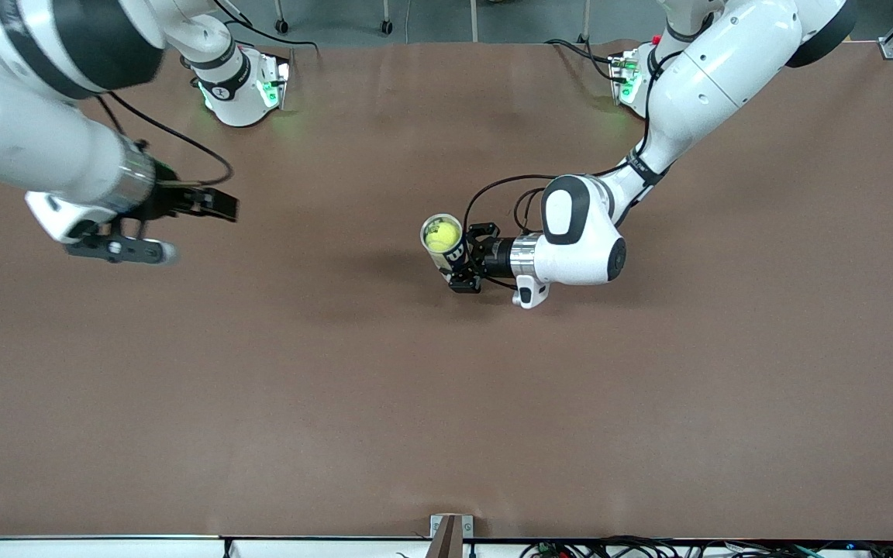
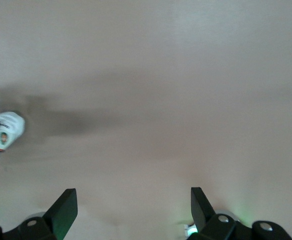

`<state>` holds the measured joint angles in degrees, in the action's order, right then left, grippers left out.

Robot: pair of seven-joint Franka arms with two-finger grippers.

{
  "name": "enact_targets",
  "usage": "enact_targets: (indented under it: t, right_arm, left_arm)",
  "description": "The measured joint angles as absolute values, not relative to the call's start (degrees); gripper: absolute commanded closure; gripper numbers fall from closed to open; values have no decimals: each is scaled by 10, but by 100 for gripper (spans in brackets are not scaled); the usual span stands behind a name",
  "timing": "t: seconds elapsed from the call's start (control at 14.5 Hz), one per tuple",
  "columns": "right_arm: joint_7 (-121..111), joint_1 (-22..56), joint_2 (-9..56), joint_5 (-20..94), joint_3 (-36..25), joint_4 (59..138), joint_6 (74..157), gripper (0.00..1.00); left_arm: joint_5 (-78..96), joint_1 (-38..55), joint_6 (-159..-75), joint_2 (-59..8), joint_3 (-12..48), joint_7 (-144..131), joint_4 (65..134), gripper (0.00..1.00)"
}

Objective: Insert tennis ball vertically with right arm
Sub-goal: 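Release the ball into the can and withdraw the right gripper, then lower the upright can onto the table with the left gripper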

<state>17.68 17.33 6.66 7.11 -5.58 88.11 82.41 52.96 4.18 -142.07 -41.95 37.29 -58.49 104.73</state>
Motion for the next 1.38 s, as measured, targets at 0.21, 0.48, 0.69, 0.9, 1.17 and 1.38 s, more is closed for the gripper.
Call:
enact_targets:
  t: [0.21, 0.48, 0.69, 0.9, 1.17, 1.38]
  right_arm:
    - [75, 102, 32, 58, -57, 916, 828, 0]
    - [-16, 29, 9, 22, -57, 919, 853, 0]
    - [-26, 13, -1, 18, -57, 919, 886, 0]
    - [-26, 13, -1, 10, -53, 914, 932, 0]
    - [-26, 21, -1, -36, -41, 872, 951, 0]
    - [-26, 22, -2, -37, -41, 852, 951, 0]
  left_arm:
    - [530, 42, -1421, -419, 373, -585, 1048, 24]
    - [530, 41, -1421, -419, 373, -586, 1049, 23]
    - [530, 41, -1421, -419, 373, -587, 1050, 23]
    - [530, 41, -1421, -419, 373, -588, 1052, 23]
    - [530, 39, -1421, -419, 372, -587, 1059, 23]
    - [530, 31, -1421, -419, 372, -586, 1063, 23]
